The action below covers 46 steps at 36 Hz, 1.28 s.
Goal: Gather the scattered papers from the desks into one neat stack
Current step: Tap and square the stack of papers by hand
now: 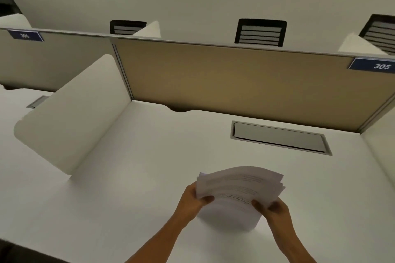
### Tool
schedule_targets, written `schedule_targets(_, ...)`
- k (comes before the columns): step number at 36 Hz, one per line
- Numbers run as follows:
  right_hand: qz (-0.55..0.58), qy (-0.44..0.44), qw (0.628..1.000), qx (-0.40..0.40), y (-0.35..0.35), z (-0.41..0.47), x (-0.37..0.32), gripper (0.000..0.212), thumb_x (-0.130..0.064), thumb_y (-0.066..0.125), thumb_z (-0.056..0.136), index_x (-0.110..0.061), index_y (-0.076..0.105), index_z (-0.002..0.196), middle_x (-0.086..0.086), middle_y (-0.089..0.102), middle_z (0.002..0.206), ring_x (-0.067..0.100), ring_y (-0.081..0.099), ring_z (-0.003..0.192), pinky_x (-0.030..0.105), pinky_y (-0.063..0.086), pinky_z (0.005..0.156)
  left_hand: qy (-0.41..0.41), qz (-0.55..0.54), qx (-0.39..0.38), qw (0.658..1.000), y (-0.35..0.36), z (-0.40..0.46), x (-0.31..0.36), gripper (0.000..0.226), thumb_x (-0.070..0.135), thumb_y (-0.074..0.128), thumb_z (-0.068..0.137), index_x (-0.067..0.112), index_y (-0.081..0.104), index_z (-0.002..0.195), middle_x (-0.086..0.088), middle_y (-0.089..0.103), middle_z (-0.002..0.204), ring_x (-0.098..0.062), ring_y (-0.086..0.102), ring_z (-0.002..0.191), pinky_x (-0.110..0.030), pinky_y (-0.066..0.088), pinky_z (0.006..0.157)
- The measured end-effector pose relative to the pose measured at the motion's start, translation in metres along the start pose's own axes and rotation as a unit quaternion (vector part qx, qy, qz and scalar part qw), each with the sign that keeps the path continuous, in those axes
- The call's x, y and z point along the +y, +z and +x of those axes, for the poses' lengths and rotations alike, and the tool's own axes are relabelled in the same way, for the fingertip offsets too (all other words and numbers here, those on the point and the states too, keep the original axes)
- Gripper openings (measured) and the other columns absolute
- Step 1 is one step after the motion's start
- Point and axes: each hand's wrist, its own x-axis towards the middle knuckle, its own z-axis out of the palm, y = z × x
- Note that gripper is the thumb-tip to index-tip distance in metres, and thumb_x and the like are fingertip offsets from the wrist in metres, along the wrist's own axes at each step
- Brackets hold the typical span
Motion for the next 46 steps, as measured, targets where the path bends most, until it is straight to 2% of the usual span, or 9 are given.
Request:
schedule_targets(5, 0.021, -0.031, 0.999, 0.019, -0.002, -0.002, -0.012, 0.017, -0.003, 0.082, 0.078, -0.018, 0.079, 0.085, 0.000, 0.081, 0.089, 0.013, 0.076, 0.078, 0.020, 0.056, 0.065, 0.015, -0.002, 0.048, 0.999, 0.002, -0.004, 0.009, 0.031, 0.014, 0.080, 0.075, 0.041, 0.073, 0.089, 0.007, 0.077, 0.087, -0.011, 0.073, 0.084, -0.022, 0.059, 0.071)
schedule_targets(9, 0.008, -0.053, 0.998, 0.012, -0.001, -0.001, -0.016, 0.023, -0.002, 0.082, 0.078, -0.025, 0.080, 0.085, 0.000, 0.081, 0.087, 0.012, 0.075, 0.076, 0.021, 0.057, 0.063, 0.025, -0.018, 0.070, 0.997, 0.002, -0.007, 0.013, 0.031, 0.011, 0.082, 0.075, 0.030, 0.072, 0.097, 0.008, 0.077, 0.090, -0.009, 0.073, 0.085, -0.019, 0.058, 0.068)
schedule_targets(16, -0.010, -0.040, 0.999, 0.013, 0.001, 0.001, -0.007, 0.026, -0.009, 0.085, 0.077, -0.026, 0.076, 0.095, -0.007, 0.080, 0.085, 0.007, 0.075, 0.074, 0.014, 0.056, 0.058, 0.010, -0.041, 0.084, 0.996, 0.004, -0.011, 0.006, 0.039, 0.038, 0.081, 0.057, 0.024, 0.075, 0.093, 0.000, 0.078, 0.088, -0.019, 0.074, 0.085, -0.036, 0.061, 0.077)
schedule_targets(22, -0.013, -0.053, 0.998, 0.008, 0.001, 0.006, -0.009, 0.021, -0.009, 0.078, 0.085, -0.025, 0.081, 0.072, 0.001, 0.078, 0.070, 0.004, 0.070, 0.059, 0.016, 0.054, 0.053, 0.028, -0.057, 0.123, 0.990, 0.008, -0.010, 0.013, 0.034, 0.051, 0.080, 0.053, 0.018, 0.072, 0.056, 0.004, 0.064, 0.055, -0.013, 0.060, 0.056, -0.023, 0.047, 0.054)
schedule_targets(26, 0.007, -0.068, 0.997, 0.018, 0.001, 0.007, -0.013, 0.024, -0.005, 0.078, 0.084, -0.023, 0.080, 0.068, 0.001, 0.077, 0.066, 0.003, 0.069, 0.056, 0.015, 0.053, 0.051, 0.033, -0.067, 0.140, 0.987, 0.008, -0.011, 0.012, 0.040, 0.050, 0.081, 0.055, 0.015, 0.078, 0.074, -0.010, 0.074, 0.071, -0.016, 0.068, 0.064, -0.028, 0.053, 0.059)
schedule_targets(33, -0.012, -0.057, 0.998, -0.019, 0.008, 0.004, -0.011, 0.038, -0.002, 0.075, 0.085, -0.039, 0.080, 0.085, -0.011, 0.079, 0.088, 0.001, 0.074, 0.078, 0.010, 0.054, 0.062, -0.029, -0.044, 0.053, 0.997, 0.017, -0.010, 0.005, 0.038, 0.029, 0.080, 0.065, 0.021, 0.075, 0.101, -0.001, 0.079, 0.093, -0.012, 0.074, 0.084, -0.020, 0.057, 0.068)
schedule_targets(38, -0.044, -0.039, 0.998, -0.023, 0.012, 0.008, -0.009, 0.031, -0.011, 0.067, 0.094, -0.041, 0.074, 0.087, -0.029, 0.075, 0.087, -0.011, 0.069, 0.081, 0.003, 0.050, 0.062, -0.043, 0.002, 0.062, 0.997, 0.025, -0.010, 0.001, 0.005, 0.028, 0.073, 0.085, 0.028, 0.075, 0.089, 0.006, 0.079, 0.083, -0.007, 0.073, 0.077, -0.014, 0.055, 0.064)
schedule_targets(42, -0.047, -0.037, 0.998, -0.005, 0.008, 0.012, -0.012, 0.020, -0.016, 0.067, 0.095, -0.036, 0.071, 0.093, -0.024, 0.076, 0.088, -0.004, 0.071, 0.080, 0.012, 0.054, 0.060, -0.016, 0.035, 0.090, 0.995, 0.025, -0.006, 0.002, 0.011, 0.028, 0.071, 0.088, 0.026, 0.075, 0.079, 0.001, 0.077, 0.078, -0.014, 0.072, 0.072, -0.031, 0.057, 0.067)
schedule_targets(46, -0.042, -0.035, 0.998, -0.005, 0.003, 0.013, -0.010, 0.022, -0.015, 0.069, 0.093, -0.037, 0.071, 0.095, -0.025, 0.075, 0.092, -0.005, 0.070, 0.085, 0.013, 0.055, 0.063, -0.008, 0.060, 0.089, 0.994, 0.025, -0.003, -0.001, 0.010, 0.030, 0.072, 0.087, 0.034, 0.072, 0.078, 0.007, 0.077, 0.077, -0.009, 0.071, 0.071, -0.030, 0.058, 0.068)
